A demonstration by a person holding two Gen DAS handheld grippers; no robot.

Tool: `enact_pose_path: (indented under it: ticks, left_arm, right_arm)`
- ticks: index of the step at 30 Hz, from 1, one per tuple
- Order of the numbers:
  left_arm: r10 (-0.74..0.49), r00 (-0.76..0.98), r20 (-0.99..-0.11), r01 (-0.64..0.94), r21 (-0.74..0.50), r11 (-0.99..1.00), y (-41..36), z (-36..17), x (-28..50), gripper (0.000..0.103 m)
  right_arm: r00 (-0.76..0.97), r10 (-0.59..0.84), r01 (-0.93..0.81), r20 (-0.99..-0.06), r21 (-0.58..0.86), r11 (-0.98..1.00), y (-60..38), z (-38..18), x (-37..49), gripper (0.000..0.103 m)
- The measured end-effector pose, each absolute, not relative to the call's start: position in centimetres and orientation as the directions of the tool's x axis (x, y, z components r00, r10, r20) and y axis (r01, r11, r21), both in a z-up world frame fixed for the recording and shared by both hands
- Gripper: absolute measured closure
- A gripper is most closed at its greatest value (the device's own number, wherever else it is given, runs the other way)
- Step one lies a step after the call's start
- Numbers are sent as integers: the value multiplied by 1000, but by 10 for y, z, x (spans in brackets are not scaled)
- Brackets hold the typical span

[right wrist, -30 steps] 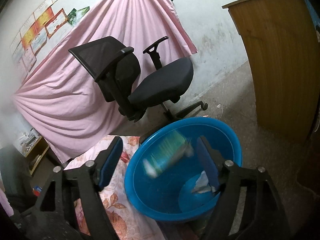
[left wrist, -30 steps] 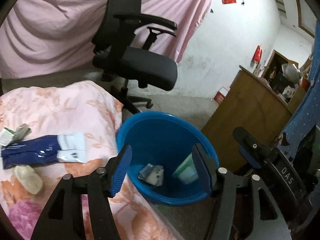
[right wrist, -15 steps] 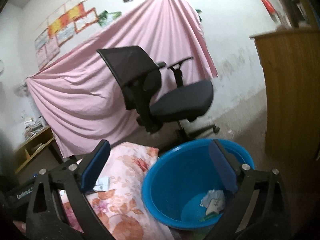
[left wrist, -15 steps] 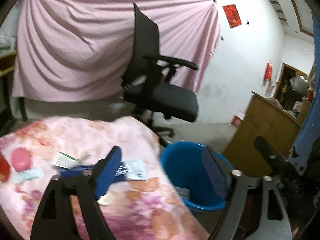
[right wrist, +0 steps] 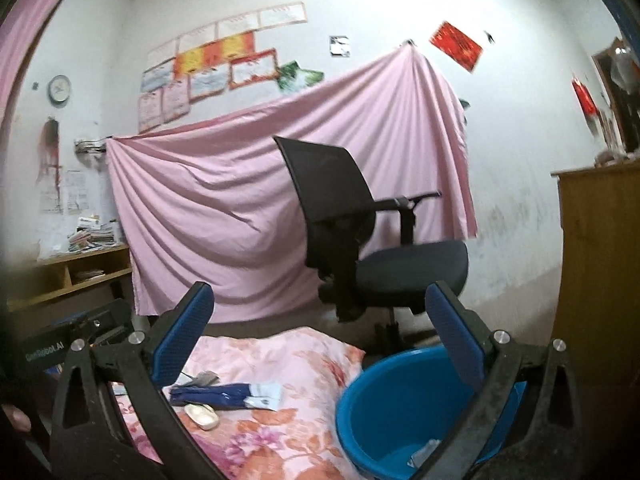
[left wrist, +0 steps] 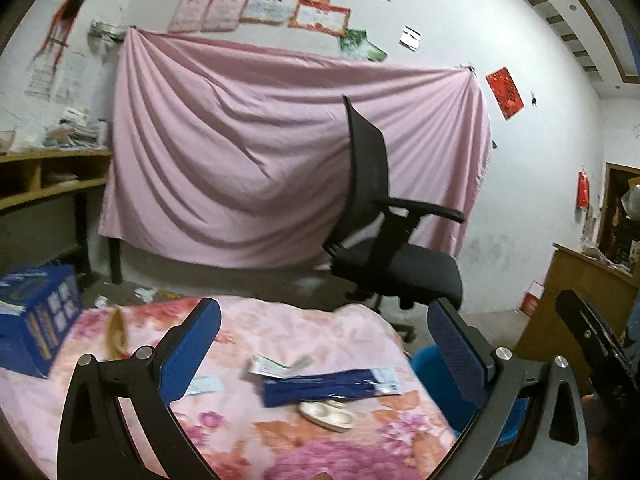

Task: Collect trash
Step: 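Move both tools back over the remaining items on the bed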

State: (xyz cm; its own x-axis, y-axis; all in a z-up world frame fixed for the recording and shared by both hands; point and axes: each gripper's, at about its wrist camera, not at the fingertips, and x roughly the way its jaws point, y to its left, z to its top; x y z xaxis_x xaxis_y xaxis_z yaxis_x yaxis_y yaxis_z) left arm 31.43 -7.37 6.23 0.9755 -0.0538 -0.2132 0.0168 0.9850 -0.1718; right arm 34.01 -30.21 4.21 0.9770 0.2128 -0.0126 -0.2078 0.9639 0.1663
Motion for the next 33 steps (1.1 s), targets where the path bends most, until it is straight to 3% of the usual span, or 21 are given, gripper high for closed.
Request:
enact_pose_path:
  ticks: [7,15,25,33]
  left_arm:
    - [30,990,-135,-49,-143,988,-46,62,283,2]
    - [58,987,-153,-75,-107,991,-26,49,276,2]
    - [60,964,-260,-68,-24,997,-10,24,285,2]
    - [18,902,-432,-34,-29,999,5,-1,304,2]
  right_arm:
    - [965,262,-262,18,90,961,-271,44,331,0]
    - [951,307,-306,-22,44,951,-251,36,337,0]
    - [915,360,-362,-182,23,932,-233,18,360,0]
    - [855,362,-374,-371,43,927,-211,-2,389,0]
